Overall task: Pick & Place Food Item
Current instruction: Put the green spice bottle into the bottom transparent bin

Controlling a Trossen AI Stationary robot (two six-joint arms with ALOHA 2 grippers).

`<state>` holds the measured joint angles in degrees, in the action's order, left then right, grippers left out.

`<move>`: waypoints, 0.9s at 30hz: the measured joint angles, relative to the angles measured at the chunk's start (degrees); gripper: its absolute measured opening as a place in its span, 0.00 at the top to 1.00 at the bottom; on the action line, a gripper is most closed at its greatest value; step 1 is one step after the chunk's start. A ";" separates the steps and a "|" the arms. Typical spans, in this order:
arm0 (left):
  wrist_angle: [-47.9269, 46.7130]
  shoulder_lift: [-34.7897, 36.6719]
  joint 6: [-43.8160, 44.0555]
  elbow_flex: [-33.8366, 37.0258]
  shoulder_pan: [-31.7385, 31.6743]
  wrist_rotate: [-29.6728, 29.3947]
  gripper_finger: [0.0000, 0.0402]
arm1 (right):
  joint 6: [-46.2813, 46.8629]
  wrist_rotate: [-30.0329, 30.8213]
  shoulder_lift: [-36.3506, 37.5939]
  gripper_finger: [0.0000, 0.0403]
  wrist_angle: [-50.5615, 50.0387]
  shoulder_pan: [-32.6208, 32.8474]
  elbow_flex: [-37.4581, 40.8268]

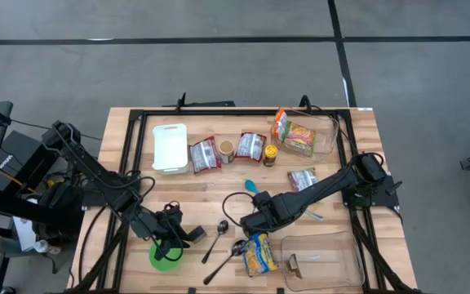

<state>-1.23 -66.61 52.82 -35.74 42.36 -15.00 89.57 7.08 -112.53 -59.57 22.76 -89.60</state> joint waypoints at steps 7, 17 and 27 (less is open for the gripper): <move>-0.01 0.00 0.00 -0.01 -0.01 0.00 0.72 | -0.01 0.01 0.00 0.51 0.00 0.00 0.00; 0.00 0.00 0.00 -0.01 -0.01 0.00 0.72 | 0.01 0.24 0.00 0.51 0.02 0.00 0.00; -0.01 0.00 -0.01 -0.01 -0.01 -0.01 0.72 | -0.16 0.24 0.14 0.51 0.04 -0.47 0.00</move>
<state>-1.25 -66.61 52.81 -35.75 42.35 -15.02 89.41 7.33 -112.39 -59.54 22.29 -89.60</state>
